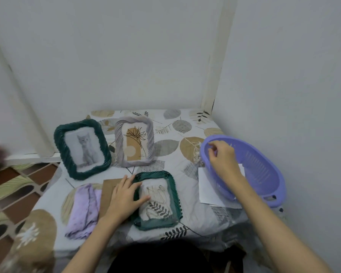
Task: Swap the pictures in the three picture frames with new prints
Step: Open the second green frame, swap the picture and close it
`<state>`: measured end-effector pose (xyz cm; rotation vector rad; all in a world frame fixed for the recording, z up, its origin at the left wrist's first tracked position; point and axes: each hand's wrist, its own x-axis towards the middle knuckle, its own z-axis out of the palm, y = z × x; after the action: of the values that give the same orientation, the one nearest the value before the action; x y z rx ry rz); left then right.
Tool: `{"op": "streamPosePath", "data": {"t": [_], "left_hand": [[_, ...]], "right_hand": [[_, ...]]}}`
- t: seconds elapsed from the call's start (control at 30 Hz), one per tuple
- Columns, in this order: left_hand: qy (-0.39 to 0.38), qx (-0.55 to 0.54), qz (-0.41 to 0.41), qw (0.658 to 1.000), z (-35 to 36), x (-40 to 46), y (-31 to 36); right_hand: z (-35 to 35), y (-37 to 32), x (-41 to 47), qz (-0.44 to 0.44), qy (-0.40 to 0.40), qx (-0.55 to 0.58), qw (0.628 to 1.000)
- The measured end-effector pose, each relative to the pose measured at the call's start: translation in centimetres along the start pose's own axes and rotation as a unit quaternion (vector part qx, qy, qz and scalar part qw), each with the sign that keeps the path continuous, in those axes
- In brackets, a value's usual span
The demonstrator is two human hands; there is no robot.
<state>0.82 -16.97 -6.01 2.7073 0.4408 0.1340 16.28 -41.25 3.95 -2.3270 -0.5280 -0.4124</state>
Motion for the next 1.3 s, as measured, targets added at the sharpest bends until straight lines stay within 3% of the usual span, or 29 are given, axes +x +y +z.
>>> {"op": "streamPosePath", "data": {"t": [0.07, 0.17, 0.23, 0.47, 0.6, 0.67, 0.8, 0.9, 1.3], "left_hand": [[-0.014, 0.013, -0.006, 1.000, 0.1, -0.1, 0.0], [-0.023, 0.010, -0.005, 1.000, 0.0, -0.2, -0.2], [-0.035, 0.002, -0.003, 0.999, -0.2, -0.3, -0.3], [-0.027, -0.007, 0.004, 1.000, 0.2, -0.4, -0.7], [0.016, -0.119, -0.007, 0.993, -0.1, -0.3, -0.9], [0.045, -0.198, -0.018, 0.979, -0.6, -0.3, -1.0], [0.066, -0.220, -0.029, 0.973, -1.2, -0.5, -1.1], [0.052, -0.217, -0.035, 0.974, -1.1, -0.4, -1.6], [-0.078, -0.059, -0.006, 0.995, -1.6, 0.0, -1.7]], "right_hand": [[2.6, -2.7, -2.2, -0.028, -0.067, 0.029, 0.997], [6.8, -3.7, -5.5, 0.015, -0.226, -0.019, 0.974], [8.5, -3.3, -6.7, 0.037, -0.254, -0.046, 0.965], [10.3, -3.1, -7.5, 0.087, -0.228, -0.052, 0.968], [10.5, -2.6, -7.0, 0.189, -0.165, 0.098, 0.963], [10.1, -2.5, -6.5, 0.235, -0.150, 0.193, 0.941], [10.0, -3.0, -5.8, 0.296, -0.167, 0.327, 0.882], [11.0, -3.5, -6.0, 0.305, -0.172, 0.322, 0.880], [11.9, -4.7, -6.5, 0.256, -0.160, 0.219, 0.928]]}}
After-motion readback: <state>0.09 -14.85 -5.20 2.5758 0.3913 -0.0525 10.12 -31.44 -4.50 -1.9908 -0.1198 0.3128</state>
